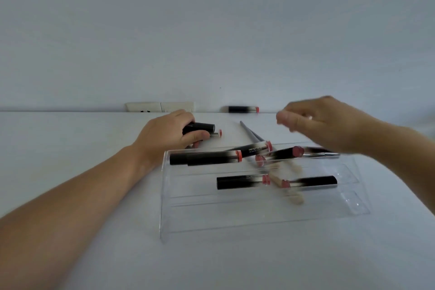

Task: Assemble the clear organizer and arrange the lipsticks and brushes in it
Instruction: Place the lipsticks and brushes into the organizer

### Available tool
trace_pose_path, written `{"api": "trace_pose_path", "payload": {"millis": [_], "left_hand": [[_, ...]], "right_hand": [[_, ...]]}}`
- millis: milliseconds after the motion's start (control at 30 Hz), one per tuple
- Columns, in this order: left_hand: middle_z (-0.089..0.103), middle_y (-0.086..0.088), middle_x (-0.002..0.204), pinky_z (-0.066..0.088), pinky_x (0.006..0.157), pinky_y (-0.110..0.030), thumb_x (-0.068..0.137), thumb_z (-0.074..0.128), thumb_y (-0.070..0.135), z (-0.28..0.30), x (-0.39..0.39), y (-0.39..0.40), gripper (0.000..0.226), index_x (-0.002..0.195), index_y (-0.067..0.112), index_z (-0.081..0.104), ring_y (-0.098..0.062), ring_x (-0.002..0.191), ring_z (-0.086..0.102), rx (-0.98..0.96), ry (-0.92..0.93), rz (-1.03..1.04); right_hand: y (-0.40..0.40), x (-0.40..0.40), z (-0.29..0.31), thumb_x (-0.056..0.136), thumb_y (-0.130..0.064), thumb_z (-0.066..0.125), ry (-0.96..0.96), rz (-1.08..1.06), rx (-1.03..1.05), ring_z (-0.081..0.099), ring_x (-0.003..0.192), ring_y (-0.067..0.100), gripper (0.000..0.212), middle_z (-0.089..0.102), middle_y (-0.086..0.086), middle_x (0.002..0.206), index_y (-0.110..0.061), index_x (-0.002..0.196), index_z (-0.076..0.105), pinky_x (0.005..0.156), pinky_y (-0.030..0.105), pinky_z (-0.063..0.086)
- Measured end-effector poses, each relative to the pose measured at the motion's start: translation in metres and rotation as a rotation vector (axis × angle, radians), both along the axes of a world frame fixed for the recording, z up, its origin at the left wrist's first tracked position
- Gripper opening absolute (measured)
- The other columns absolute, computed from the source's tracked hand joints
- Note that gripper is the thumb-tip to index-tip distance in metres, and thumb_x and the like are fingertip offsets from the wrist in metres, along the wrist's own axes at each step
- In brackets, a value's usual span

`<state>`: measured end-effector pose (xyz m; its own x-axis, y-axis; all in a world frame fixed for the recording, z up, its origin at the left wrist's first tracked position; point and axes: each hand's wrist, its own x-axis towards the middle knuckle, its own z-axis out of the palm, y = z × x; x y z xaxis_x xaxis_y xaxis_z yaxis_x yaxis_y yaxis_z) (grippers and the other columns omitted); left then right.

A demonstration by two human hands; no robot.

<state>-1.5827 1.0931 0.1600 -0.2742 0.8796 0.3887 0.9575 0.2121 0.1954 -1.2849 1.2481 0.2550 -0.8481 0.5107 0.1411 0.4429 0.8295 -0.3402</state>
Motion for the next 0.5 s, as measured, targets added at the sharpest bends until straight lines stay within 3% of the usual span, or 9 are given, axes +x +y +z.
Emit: {"api": "trace_pose_path", "payload": {"millis": [100,200,367,500], "left_hand": [[0.045,0.014,0.083,0.042,0.064,-0.031,0.077,0.023,0.091,0.004,-0.002,0.004,0.074,0.088,0.026,0.059,-0.010,0.080,0.053,-0.046,-0.015,-0.017],[0.048,0.012,0.089,0.050,0.077,-0.040,0.073,0.021,0.084,0.011,0.002,0.006,0.079,0.091,0.021,0.065,-0.013,0.087,0.054,-0.096,-0.034,-0.023],[0.053,0.005,0.100,0.047,0.091,-0.043,0.085,0.029,0.073,0.014,0.002,0.009,0.059,0.090,0.024,0.061,-0.020,0.104,0.055,-0.216,-0.047,-0.044],[0.045,0.007,0.105,0.043,0.083,-0.034,0.071,0.010,0.090,0.007,-0.003,0.011,0.090,0.111,0.024,0.058,-0.018,0.103,0.049,-0.276,0.022,-0.072]], "right_hand": [[0.017,-0.017,0.008,0.072,-0.092,0.031,-0.015,-0.020,0.030,0.062,0.085,0.003,0.062,0.066,-0.019,0.087,-0.043,0.089,0.065,0.077,0.034,0.052],[0.034,-0.045,0.005,0.082,-0.074,0.048,-0.148,0.031,0.105,0.061,0.094,0.007,0.045,0.063,-0.021,0.098,-0.040,0.108,0.063,0.089,0.040,0.052],[0.058,-0.086,-0.009,0.092,-0.056,0.057,-0.278,0.047,0.138,0.053,0.123,0.017,0.054,0.056,-0.007,0.138,-0.029,0.138,0.053,0.104,0.039,0.042],[0.064,-0.102,-0.023,0.095,-0.048,0.055,-0.392,0.044,0.180,0.056,0.116,0.024,0.047,0.061,0.001,0.130,-0.018,0.132,0.058,0.100,0.042,0.046]]}}
